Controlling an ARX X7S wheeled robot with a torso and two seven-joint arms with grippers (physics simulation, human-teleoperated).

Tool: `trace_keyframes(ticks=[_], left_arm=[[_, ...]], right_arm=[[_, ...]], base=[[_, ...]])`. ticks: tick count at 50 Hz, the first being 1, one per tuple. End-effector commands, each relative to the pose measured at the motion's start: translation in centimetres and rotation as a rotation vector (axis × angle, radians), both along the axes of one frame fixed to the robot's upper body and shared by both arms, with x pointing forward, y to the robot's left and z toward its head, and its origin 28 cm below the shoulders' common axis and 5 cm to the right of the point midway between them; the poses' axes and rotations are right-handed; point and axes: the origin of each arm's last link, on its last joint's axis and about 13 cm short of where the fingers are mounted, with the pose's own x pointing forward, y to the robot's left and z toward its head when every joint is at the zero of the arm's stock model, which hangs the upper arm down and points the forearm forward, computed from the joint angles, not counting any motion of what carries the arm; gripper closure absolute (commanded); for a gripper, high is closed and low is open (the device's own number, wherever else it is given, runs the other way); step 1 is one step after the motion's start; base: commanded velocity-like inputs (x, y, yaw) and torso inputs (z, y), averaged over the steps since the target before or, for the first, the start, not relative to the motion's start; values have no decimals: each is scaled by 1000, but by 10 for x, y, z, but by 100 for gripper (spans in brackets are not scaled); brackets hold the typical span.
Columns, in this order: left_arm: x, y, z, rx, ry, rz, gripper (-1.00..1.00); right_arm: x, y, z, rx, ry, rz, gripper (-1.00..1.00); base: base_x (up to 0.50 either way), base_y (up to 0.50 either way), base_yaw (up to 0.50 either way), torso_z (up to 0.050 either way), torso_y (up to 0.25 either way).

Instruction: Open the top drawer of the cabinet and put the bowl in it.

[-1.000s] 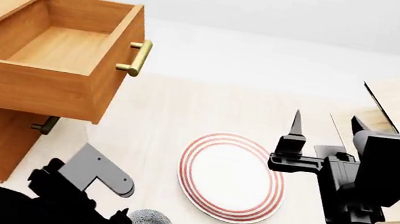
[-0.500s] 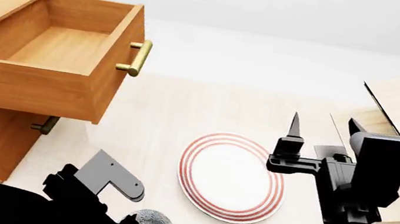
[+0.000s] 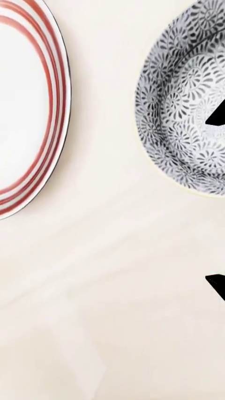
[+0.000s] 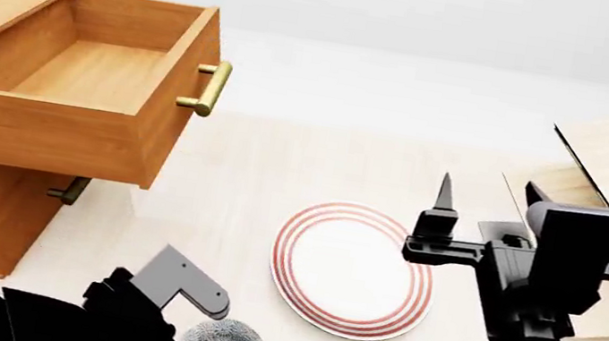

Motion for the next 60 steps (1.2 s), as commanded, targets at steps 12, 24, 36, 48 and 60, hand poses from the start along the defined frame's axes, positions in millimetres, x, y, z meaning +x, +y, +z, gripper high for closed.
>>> trace_keyframes(ticks=[12,24,36,48,60], left_arm=[[4,-4,-21,-17,54,-1,-100],[6,-6,-27,-19,70,-2,-100],[7,-6,-29,-19,76,4,-100],[7,-5,-32,-18,75,13,100],[7,-6,-30,-31,64,18,100]], right_arm=[[1,1,-2,1,7,3,-100],[3,2,-3,1,11,6,-100],[3,1,-4,5,13,7,-100],[4,1,-5,6,14,7,-100],[4,1,-6,9,16,5,-100]], base=[[0,0,0,0,0],[0,0,0,0,0],[0,0,0,0,0],[0,0,0,0,0],[0,0,0,0,0]])
